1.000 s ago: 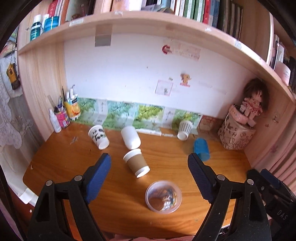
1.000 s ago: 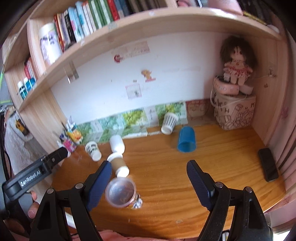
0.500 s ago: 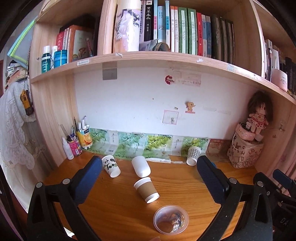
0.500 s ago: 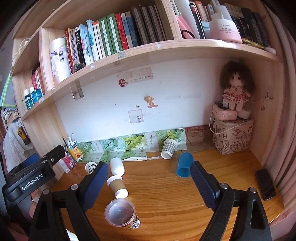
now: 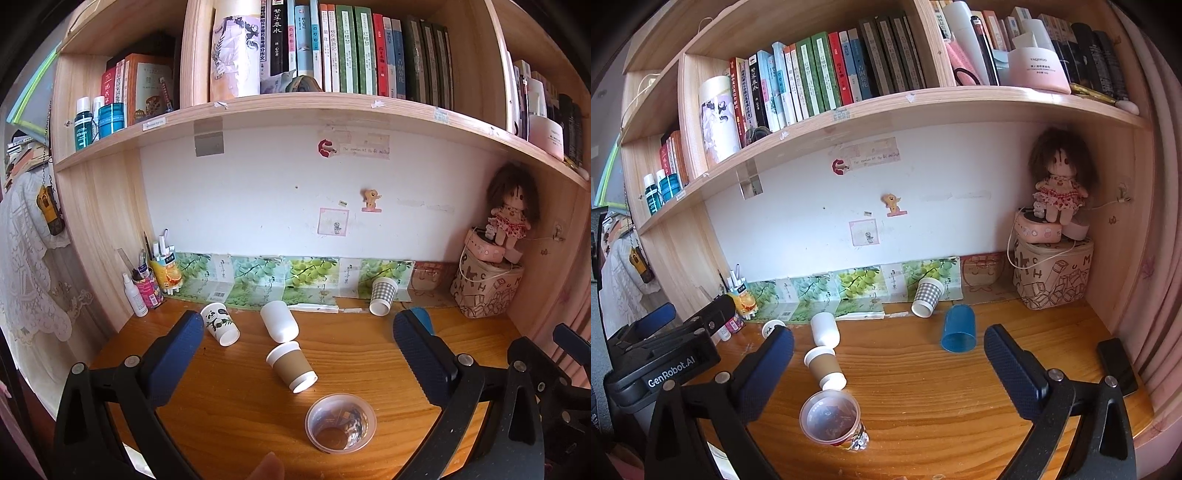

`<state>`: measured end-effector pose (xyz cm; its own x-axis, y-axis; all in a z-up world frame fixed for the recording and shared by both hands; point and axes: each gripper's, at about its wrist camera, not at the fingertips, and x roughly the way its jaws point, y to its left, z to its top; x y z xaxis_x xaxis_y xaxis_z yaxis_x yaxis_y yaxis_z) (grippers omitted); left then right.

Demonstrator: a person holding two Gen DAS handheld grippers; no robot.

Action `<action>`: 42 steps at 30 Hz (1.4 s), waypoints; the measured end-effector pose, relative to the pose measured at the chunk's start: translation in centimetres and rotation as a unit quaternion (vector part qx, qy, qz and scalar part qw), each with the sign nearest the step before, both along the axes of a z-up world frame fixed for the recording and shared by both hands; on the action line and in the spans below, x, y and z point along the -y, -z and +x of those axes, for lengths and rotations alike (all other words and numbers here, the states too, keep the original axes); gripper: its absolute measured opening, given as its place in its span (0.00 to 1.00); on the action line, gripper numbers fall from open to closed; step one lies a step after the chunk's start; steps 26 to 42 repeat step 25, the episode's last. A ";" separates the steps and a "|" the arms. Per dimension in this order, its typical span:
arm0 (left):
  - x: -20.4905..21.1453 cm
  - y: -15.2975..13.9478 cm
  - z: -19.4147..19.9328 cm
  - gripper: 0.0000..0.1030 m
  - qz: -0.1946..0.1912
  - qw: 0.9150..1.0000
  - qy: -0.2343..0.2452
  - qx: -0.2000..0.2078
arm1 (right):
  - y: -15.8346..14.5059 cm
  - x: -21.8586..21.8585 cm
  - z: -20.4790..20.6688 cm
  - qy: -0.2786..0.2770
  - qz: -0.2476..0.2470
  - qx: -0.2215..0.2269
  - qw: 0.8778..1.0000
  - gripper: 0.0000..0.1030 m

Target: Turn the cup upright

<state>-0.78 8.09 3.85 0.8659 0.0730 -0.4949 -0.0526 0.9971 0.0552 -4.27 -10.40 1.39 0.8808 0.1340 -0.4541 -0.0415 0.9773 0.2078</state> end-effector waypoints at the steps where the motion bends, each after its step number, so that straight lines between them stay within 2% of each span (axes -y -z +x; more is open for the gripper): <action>1: 0.0 0.0 -0.2 1.00 0.000 1.000 0.001 0.000 | 0.0 0.0 -0.1 -0.001 0.000 -0.001 1.000 1.00; 25: -0.4 -0.4 -1.8 1.00 -0.007 1.000 -0.002 0.017 | 0.0 -1.0 -0.8 -0.029 -0.002 -0.002 1.000 1.00; 42: -0.4 -0.4 -1.8 1.00 -0.007 1.000 -0.002 0.017 | 0.0 -1.0 -0.8 -0.029 -0.002 -0.002 1.000 1.00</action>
